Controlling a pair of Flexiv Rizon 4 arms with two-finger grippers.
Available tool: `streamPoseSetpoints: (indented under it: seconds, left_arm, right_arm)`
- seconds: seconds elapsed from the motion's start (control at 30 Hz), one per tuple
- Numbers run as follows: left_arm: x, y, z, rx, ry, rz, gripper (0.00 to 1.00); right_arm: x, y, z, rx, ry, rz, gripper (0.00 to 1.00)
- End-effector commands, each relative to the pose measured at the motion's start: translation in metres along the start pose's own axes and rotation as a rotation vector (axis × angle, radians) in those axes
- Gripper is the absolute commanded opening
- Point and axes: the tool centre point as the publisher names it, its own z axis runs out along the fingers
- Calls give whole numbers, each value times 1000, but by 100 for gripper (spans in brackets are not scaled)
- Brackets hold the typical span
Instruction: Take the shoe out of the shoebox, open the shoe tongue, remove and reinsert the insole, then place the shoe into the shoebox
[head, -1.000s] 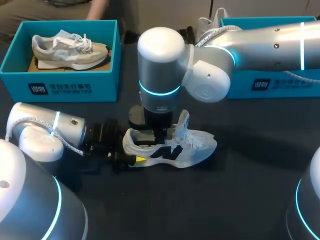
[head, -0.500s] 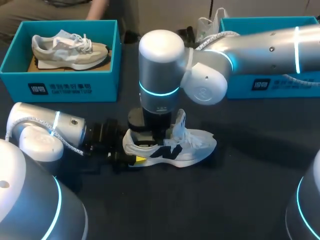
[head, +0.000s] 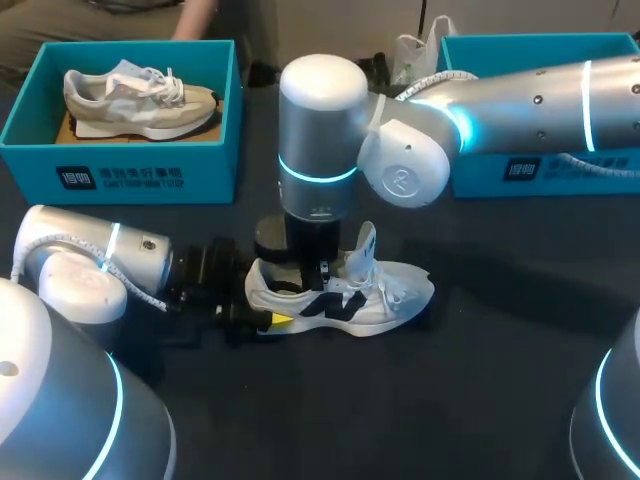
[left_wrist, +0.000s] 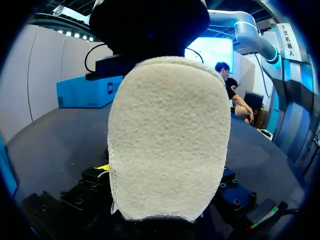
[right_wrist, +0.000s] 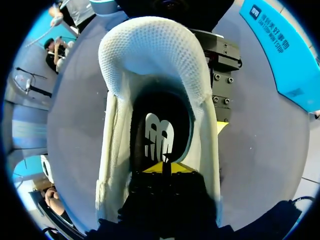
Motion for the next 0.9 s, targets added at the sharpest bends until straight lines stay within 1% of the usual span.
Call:
streamPoseSetpoints:
  seconds: [0.03,0.23,0.43,0.63,0.8,0.9]
  left_arm:
    - [-3,1,4,-1,1,-1,0]
    - [-3,1,4,-1,1,-1,0]
    - [-3,1,4,-1,1,-1,0]
    - [-3,1,4,-1,1,-1,0]
    - [-3,1,4,-1,1,-1,0]
    - [-3,1,4,-1,1,-1,0]
  right_arm:
    - [12,-6,13,13,-13,18,0]
    - [18,-15,-11,15,-41,21,0]
    - [16,-18,-33,12,-66,-5,0]
    - [13,-25,-50,19,-103,-12,0]
    - [8,-30,-61,33,-113,-21,0]
    - [7,-33,-67,21,-132,-28,0]
